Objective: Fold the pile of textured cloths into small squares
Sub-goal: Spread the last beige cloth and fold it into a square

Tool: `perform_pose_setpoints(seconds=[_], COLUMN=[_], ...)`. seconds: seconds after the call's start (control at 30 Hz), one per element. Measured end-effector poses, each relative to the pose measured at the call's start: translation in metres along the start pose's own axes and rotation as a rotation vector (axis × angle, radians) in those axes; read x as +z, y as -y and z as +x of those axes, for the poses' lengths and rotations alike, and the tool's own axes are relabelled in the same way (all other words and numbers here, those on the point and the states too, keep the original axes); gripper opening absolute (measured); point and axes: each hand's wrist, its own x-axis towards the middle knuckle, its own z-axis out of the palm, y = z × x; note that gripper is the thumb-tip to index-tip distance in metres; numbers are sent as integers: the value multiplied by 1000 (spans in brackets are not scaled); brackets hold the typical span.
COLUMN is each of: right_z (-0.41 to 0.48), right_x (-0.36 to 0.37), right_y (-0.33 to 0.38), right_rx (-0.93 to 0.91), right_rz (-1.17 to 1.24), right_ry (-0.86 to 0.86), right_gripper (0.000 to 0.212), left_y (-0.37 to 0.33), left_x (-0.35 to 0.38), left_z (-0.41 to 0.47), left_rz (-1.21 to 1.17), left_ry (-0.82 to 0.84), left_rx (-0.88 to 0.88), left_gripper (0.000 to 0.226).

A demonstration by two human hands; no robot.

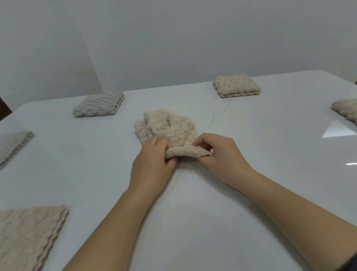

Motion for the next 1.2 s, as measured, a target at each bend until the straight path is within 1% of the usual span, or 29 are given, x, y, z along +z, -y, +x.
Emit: perform_pose_setpoints(seconds=[0.1, 0.17, 0.23, 0.33, 0.43, 0.53, 0.63, 0.77, 0.83, 0.9, 0.97, 1.0, 1.07, 1.13, 1.17, 1.2], right_z=[0, 0, -2, -2, -1, 1, 1, 2, 2, 4, 5, 6, 7, 6, 5, 5], right_x=[0, -1, -1, 0, -3, -4, -5, -9, -9, -11, -16, -19, -25, -30, -32, -33], right_y=[-1, 0, 2, 4, 2, -1, 2, 3, 3, 2, -1, -4, -10, -13, -13, -13], right_rx=[-42, -15, 13, 31, 83, 94, 114, 154, 164, 146, 124, 124, 143, 168, 172, 157], right_rz=[73, 191, 300, 368, 469, 451, 483, 519, 532, 486, 422, 396, 408, 443, 454, 451], right_ry=[-42, -47, -40, -58, -93, -119, -160, -196, -209, -256, -281, -269, -145, 27, 86, 92], right_gripper=[12, 13, 16, 22, 20, 19, 21, 16, 20, 26, 25, 21, 13, 22, 24, 17], left_y=[1, 0, -1, 2, 10, 12, 13, 21, 19, 15, 17, 20, 25, 27, 29, 31], left_x=[-5, -7, -8, -10, -15, -19, -20, -21, -24, -25, -26, -26, -26, -28, -30, -32], left_z=[0, 0, -1, 0, 0, -1, -2, 0, 1, 3, 3, 4, 3, 4, 4, 3], left_rz=[-98, -118, -73, 13, 8, -49, -83, -106, -188, -317, -399, -414, -446, -461, -452, -440], left_ry=[-53, -102, -148, -225, -297, -329, -343, -373, -405, -420, -425, -421, -411, -424, -436, -451], left_rx=[-9, -10, -22, -40, -132, -224, -306, -357, -406, -476, -512, -503, -478, -437, -404, -368], left_gripper=[21, 27, 32, 37, 35, 32, 36, 22, 16, 13, 15, 18, 22, 20, 19, 18])
